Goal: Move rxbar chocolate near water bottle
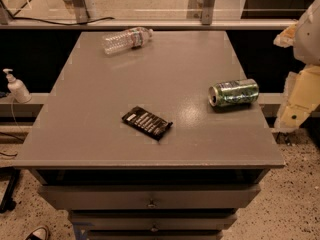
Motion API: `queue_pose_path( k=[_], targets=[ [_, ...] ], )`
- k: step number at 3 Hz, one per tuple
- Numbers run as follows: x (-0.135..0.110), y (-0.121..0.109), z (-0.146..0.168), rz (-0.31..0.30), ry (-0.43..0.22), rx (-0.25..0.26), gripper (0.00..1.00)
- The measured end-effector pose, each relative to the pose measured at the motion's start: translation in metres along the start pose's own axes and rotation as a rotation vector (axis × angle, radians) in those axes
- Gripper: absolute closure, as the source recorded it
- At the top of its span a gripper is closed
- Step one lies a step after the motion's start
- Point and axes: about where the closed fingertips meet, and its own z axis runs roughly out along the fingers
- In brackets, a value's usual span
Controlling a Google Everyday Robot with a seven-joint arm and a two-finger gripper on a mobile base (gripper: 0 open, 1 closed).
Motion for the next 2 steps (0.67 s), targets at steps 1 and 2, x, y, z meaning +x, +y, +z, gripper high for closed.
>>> queue_pose_path(
  k=[1, 2],
  targets=[
    [0.000, 0.000, 0.000, 0.000, 0.000, 0.000, 0.00],
    [-0.010, 0.004, 0.009, 0.016, -0.054, -0.017, 0.00]
  ],
)
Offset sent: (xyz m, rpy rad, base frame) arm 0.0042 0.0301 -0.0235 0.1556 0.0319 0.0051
